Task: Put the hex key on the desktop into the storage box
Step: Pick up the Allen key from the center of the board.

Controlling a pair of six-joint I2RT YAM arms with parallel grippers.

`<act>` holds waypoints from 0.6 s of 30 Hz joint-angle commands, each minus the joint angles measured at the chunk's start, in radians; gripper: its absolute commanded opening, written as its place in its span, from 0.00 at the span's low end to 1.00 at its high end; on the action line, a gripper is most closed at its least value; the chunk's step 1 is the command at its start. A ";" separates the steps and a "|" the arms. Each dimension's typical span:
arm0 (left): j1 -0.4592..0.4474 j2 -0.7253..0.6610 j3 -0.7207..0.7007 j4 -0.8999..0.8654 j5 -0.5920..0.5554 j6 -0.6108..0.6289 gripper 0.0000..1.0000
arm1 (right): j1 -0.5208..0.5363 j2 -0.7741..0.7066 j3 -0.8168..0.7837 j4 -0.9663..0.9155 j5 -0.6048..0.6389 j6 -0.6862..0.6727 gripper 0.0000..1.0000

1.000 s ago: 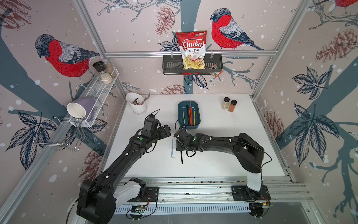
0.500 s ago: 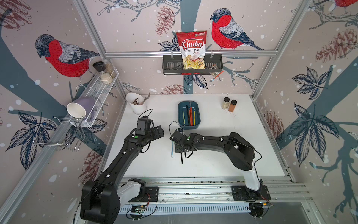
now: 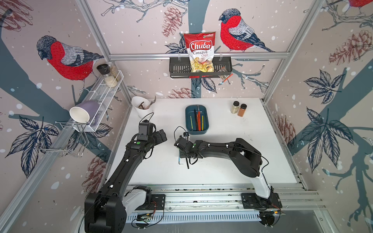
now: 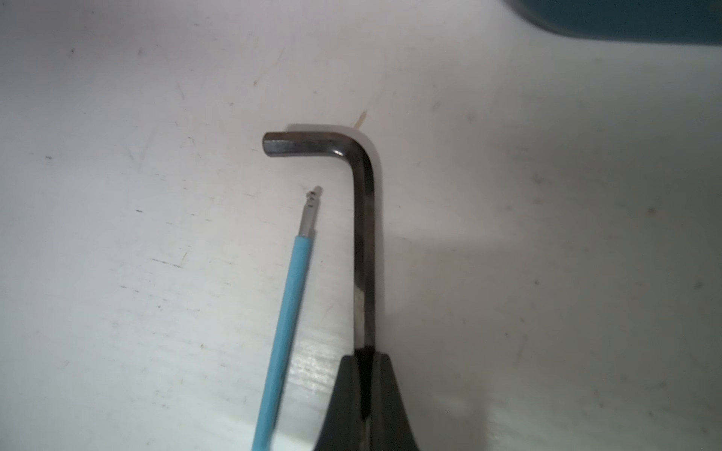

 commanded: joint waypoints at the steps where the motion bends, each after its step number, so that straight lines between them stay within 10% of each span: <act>1: 0.003 0.011 0.005 0.014 0.022 0.016 0.96 | -0.004 0.000 -0.038 -0.116 -0.123 0.023 0.00; 18: 0.003 0.055 0.018 0.018 0.089 0.047 0.96 | -0.075 -0.287 -0.144 0.002 -0.163 0.020 0.00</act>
